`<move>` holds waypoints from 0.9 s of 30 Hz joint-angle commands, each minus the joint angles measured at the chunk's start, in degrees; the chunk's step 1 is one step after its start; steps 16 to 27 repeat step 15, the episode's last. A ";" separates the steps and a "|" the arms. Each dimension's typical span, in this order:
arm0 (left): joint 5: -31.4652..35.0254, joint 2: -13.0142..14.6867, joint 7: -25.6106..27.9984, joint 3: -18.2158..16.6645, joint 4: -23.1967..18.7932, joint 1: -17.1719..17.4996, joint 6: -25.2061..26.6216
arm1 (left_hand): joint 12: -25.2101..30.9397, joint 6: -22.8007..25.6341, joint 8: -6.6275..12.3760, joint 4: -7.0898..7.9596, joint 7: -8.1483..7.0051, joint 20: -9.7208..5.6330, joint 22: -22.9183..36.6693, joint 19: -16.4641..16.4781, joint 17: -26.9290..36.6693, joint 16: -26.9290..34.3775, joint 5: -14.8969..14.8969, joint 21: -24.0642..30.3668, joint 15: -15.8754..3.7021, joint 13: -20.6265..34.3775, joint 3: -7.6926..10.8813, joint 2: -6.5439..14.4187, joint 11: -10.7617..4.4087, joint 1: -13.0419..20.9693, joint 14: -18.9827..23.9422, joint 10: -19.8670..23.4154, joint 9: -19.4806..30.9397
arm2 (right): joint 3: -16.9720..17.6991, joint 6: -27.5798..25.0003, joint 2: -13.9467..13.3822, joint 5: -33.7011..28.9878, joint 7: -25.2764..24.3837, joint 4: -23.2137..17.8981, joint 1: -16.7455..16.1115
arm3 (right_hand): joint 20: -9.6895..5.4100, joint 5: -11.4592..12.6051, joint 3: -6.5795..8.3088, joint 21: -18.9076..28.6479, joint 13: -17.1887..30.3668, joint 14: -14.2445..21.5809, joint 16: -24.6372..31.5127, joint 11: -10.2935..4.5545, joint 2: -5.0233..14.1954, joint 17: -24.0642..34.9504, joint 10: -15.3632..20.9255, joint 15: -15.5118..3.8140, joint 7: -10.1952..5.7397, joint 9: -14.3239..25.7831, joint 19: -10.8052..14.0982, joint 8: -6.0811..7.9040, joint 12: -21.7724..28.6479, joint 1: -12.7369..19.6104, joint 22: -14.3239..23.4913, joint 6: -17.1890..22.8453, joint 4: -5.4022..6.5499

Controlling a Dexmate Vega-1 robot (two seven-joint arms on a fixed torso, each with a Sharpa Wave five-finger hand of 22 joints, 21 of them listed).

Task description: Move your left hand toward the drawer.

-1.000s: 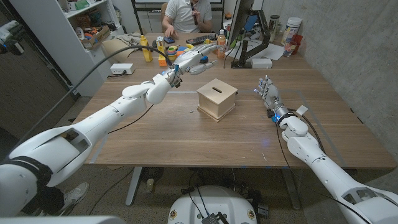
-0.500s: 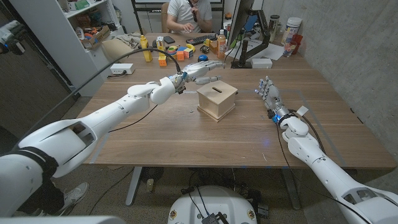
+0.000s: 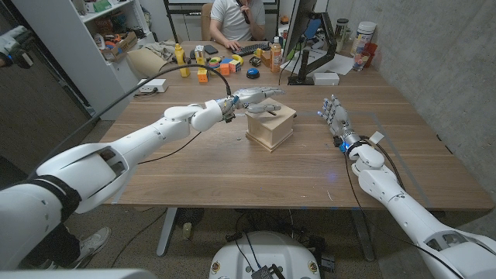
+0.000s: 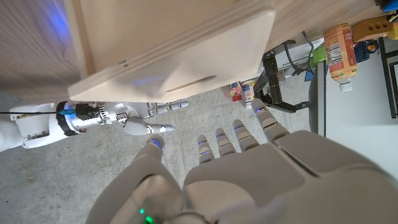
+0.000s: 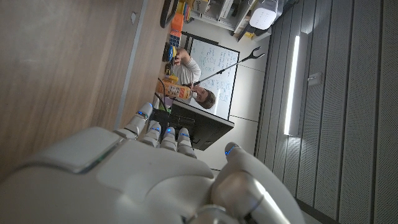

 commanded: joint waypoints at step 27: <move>-0.93 -0.80 -2.30 1.58 1.08 -0.72 -0.66 | -0.06 -0.45 -0.35 0.39 -0.04 -0.36 0.12 -0.14 0.33 -0.21 0.52 -0.52 -0.75 0.27 -0.76 -0.61 0.22 -0.89 -1.08 -0.70 0.25 | 0.56 0.41 -0.06 0.51 1.07 1.04 0.00 | -3.95 0.26 -0.11 -0.37 0.29 0.02 0.34 -0.12 3.14 0.22 0.33 -1.52 0.10 0.20 0.52 0.14 0.36 -0.15 0.16 0.08 -0.04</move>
